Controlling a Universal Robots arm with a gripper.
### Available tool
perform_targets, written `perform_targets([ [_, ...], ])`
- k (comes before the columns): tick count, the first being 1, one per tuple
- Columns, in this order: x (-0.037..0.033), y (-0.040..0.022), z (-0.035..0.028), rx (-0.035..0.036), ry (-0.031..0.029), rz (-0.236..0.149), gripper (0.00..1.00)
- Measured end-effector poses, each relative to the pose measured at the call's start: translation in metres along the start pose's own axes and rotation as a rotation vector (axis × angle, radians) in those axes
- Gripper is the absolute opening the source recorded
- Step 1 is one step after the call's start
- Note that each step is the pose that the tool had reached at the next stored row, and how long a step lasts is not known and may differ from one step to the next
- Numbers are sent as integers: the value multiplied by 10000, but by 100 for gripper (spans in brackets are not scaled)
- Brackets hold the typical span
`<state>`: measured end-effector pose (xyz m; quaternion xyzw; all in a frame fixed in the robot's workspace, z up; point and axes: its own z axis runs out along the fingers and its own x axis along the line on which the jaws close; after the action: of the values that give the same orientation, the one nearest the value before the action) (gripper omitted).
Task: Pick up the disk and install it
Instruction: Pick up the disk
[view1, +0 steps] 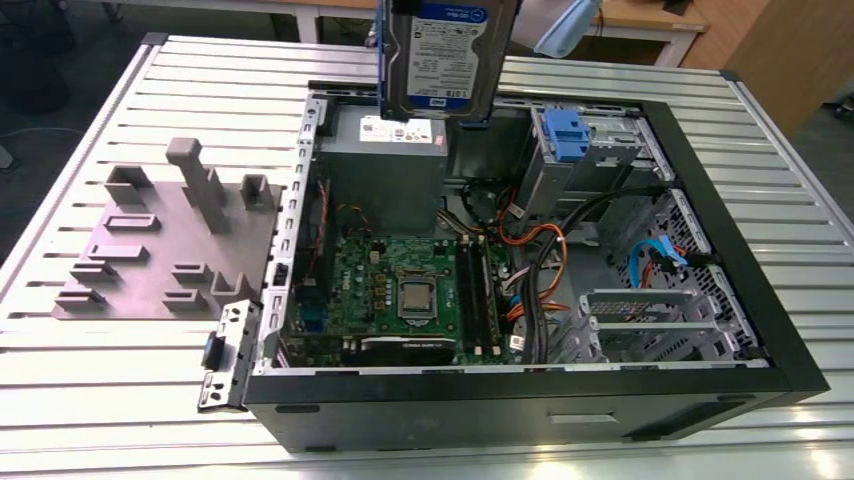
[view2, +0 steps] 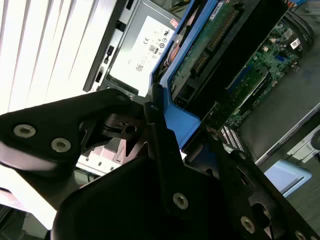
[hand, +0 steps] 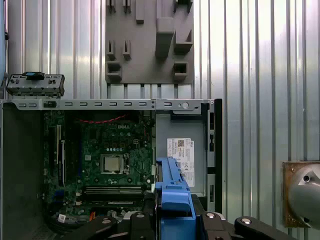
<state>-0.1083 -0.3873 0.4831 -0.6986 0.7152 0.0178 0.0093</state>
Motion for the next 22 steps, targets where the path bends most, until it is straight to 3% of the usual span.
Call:
perform_targets([
  [22,3,157,2,-1,1,-1,37],
])
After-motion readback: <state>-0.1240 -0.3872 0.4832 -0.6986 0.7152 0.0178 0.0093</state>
